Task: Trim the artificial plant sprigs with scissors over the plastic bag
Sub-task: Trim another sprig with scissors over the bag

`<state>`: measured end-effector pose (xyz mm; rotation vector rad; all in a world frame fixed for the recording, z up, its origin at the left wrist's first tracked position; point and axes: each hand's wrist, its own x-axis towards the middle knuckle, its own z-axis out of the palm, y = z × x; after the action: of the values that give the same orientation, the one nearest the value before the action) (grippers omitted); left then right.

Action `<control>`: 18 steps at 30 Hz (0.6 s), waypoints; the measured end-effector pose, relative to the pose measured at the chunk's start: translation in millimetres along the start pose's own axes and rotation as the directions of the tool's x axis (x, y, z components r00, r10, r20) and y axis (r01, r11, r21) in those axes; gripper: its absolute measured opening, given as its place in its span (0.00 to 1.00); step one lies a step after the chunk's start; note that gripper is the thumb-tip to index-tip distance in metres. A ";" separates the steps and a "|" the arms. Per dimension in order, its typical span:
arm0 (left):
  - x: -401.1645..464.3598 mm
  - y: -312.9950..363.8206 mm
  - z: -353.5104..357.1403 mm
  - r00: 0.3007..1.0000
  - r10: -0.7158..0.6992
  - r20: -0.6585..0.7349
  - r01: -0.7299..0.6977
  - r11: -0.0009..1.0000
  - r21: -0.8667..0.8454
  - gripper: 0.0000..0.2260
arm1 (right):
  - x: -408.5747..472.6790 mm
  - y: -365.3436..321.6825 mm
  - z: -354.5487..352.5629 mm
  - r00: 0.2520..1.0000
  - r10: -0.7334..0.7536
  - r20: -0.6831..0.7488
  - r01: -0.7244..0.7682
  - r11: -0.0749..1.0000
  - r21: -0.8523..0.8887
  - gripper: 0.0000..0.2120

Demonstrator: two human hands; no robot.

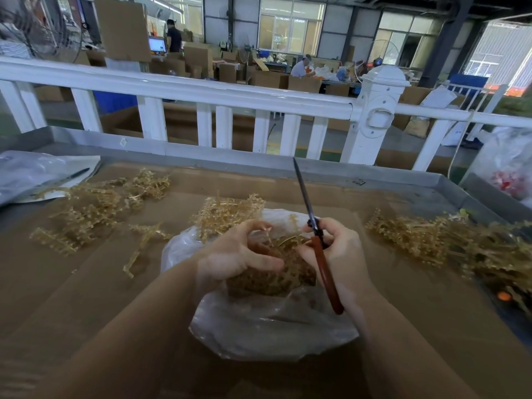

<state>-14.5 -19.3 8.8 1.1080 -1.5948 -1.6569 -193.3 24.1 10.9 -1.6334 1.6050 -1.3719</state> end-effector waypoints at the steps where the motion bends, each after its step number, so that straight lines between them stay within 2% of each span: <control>1: -0.3 0.6 -2.3 1.000 -0.011 -0.005 0.011 0.998 0.069 0.32 | 1.0 2.6 -1.1 0.999 0.013 -0.029 -0.013 1.000 0.002 0.13; 5: 3.6 -5.5 -0.3 0.984 0.027 -0.175 0.001 0.988 0.156 0.19 | 1.5 7.3 -2.4 0.997 0.009 -0.072 -0.007 1.000 0.028 0.14; 6: 5.2 -8.7 3.0 0.976 0.015 -0.218 0.002 0.997 0.077 0.17 | 0.9 7.8 -2.0 0.997 -0.008 -0.078 0.010 1.000 0.019 0.15; 8: 8.2 -13.2 10.5 0.966 -0.095 -0.241 0.033 0.969 -0.246 0.16 | -0.2 8.5 -0.6 0.997 -0.024 -0.075 0.021 0.999 -0.035 0.16; 9: 8.8 -14.0 13.8 0.969 -0.141 -0.204 0.048 0.915 -0.401 0.15 | -0.6 8.7 -0.1 0.997 -0.025 -0.069 0.021 0.998 -0.057 0.16; 11: 9.1 -16.7 16.6 0.978 -0.161 -0.133 0.068 0.847 -0.527 0.10 | -1.4 7.5 1.0 0.998 -0.031 -0.063 0.028 0.998 -0.050 0.15; 14: 6.0 -18.5 19.1 0.984 -0.142 -0.107 0.082 0.894 -0.440 0.10 | -3.3 3.3 2.2 0.998 -0.049 -0.040 0.048 0.998 -0.041 0.14; 15: 6.2 -19.4 19.7 0.980 -0.152 -0.129 0.086 0.905 -0.417 0.10 | -3.9 2.2 2.3 0.998 -0.052 -0.029 0.050 0.998 -0.047 0.13; 18: 8.3 -21.2 21.1 0.964 -0.150 -0.220 0.048 0.910 -0.412 0.03 | -4.9 1.2 1.2 0.999 -0.041 0.001 0.041 0.996 -0.073 0.10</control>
<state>-33.8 -13.3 -14.7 1.1351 -0.9937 -1.7339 -191.9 28.0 7.8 -1.7173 1.6484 -1.3488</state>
